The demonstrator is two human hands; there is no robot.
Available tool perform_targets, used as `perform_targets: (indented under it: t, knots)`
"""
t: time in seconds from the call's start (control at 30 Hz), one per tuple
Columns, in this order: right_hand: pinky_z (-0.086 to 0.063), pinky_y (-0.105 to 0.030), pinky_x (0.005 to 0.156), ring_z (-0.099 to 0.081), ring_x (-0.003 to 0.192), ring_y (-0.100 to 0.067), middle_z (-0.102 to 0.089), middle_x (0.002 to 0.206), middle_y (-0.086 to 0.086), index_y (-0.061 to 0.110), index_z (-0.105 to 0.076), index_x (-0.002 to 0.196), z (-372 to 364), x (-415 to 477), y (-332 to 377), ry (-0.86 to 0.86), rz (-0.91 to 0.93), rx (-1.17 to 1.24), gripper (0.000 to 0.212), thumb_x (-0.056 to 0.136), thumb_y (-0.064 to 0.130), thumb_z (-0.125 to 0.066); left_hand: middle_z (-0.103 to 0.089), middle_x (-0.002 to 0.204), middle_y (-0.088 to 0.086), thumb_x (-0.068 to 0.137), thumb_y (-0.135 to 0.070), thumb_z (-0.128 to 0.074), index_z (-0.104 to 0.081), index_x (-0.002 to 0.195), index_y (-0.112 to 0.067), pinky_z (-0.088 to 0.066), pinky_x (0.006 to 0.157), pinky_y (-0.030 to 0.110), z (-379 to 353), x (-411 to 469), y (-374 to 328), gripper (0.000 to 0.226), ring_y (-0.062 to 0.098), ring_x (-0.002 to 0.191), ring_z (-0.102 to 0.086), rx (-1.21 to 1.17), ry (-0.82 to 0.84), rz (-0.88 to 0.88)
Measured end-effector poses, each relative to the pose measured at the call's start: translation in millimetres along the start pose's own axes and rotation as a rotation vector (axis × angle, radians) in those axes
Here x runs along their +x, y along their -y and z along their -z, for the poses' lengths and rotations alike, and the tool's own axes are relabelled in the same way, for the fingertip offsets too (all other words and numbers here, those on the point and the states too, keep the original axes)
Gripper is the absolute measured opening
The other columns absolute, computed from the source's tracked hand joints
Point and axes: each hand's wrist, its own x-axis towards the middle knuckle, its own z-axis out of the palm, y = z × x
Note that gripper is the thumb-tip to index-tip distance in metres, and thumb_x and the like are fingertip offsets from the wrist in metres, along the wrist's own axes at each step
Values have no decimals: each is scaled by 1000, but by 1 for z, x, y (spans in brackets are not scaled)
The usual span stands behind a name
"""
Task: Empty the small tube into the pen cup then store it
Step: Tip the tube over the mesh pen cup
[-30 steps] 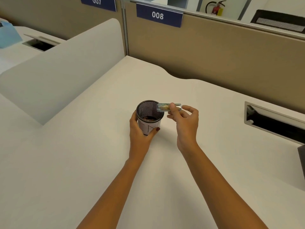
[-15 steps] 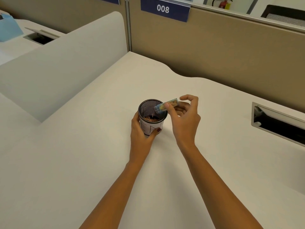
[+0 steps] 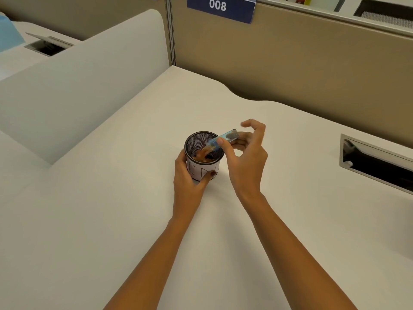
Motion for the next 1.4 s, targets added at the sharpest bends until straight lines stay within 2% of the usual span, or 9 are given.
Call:
perform_targets:
  t: [0.3,0.43,0.5,0.7,0.8,0.93,1.1,1.23,1.4]
  knots:
    - [-48,-5,70,-63,78,6,-62,87,9,21,-47,110,-1,0,-4,27,85,-70,41,83,16,-77,-43,135,-10,72,-23,-81,-33,139,-22,-35,90,-1,0,0,0,82,-2,121,-40,0,-6,-16]
    - [-49,-7,72,-64,81,0,-63,92,4,26,-38,116,0,-2,-2,3,71,1,51,84,15,-76,-43,135,-10,72,-24,-81,-32,139,-22,-35,90,-1,0,0,-1,83,-10,119,-40,-1,-5,-15]
    - [-48,-7,71,-63,81,-2,-62,92,4,24,-42,112,1,-2,-1,8,106,-31,45,84,16,-76,-43,134,-12,72,-24,-81,-33,139,-22,-35,90,0,0,1,-1,82,-15,119,-39,-2,-3,-8]
    - [-50,-9,71,-63,80,3,-56,92,25,24,-42,114,1,-3,0,10,107,-29,44,85,17,-75,-44,135,-10,72,-23,-80,-34,139,-22,-35,93,2,0,1,0,81,-3,122,-41,2,-6,-13]
    - [-54,-18,68,-65,78,-10,-60,90,9,21,-47,107,3,-3,1,36,123,-87,37,85,18,-76,-44,135,-10,72,-22,-81,-33,139,-22,-36,93,3,0,1,0,82,-3,122,-41,4,1,-14]
    - [-51,-10,71,-68,79,-7,-66,95,-1,19,-40,115,5,-6,9,-28,-19,22,48,84,17,-77,-43,136,-10,73,-22,-80,-33,139,-22,-35,92,1,0,1,-1,81,-7,121,-40,3,8,-11]
    - [-51,-10,66,-75,73,-12,-69,101,-2,24,-37,113,21,-21,22,-98,-400,285,46,86,22,-74,-43,136,-8,73,-23,-79,-33,139,-20,-34,93,2,2,-1,-6,81,-11,122,-39,13,10,-8]
    - [-52,-14,72,-76,71,-15,-69,103,-4,23,-40,112,49,-38,29,-126,-597,448,39,89,23,-72,-33,149,1,70,-23,-82,-25,144,-17,-28,111,21,5,-6,-10,93,10,138,-29,65,-3,2]
    - [-55,-24,84,-76,72,-13,-67,114,-11,22,-44,111,88,-68,39,-153,-682,521,34,89,24,-71,-25,155,1,73,-25,-81,-20,147,-15,-23,117,33,9,-37,-20,96,11,142,-22,103,4,43]
